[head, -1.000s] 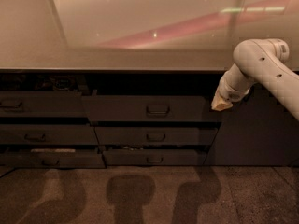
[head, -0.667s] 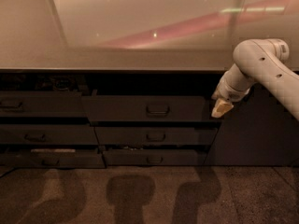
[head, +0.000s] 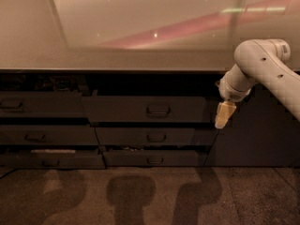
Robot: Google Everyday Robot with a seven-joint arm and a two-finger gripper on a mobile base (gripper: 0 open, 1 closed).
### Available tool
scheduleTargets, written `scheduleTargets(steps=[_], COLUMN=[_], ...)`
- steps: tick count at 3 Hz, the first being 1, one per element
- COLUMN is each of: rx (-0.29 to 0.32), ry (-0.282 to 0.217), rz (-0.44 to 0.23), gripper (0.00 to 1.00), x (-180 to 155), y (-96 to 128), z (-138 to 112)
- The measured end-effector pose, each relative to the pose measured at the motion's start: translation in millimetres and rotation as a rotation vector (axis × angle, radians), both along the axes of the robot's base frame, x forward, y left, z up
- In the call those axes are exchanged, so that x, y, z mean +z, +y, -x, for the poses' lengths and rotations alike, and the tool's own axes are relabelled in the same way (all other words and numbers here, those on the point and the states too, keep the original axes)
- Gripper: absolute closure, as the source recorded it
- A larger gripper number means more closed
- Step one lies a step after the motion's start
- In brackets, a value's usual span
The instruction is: Open top drawer
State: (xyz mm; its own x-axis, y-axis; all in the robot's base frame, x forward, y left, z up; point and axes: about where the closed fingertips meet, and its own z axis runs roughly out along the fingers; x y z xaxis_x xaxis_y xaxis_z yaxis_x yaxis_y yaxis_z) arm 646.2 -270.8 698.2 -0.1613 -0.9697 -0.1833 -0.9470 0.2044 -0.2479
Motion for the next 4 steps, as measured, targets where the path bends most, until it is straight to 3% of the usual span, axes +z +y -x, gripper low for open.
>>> scheduleTargets(steps=[1,2,3,4], rx=[-0.035,-0.059,-0.059,-0.059], ry=[0.032,0.117,0.117,0.117], rz=[-0.009,0.014,0.014,0.014], gripper=[0.0,0.0,0.0,0.19], x=[-8,-39,-39,-39], y=[-7,-13,-13,-13], z=[-11,-28,-26,-26])
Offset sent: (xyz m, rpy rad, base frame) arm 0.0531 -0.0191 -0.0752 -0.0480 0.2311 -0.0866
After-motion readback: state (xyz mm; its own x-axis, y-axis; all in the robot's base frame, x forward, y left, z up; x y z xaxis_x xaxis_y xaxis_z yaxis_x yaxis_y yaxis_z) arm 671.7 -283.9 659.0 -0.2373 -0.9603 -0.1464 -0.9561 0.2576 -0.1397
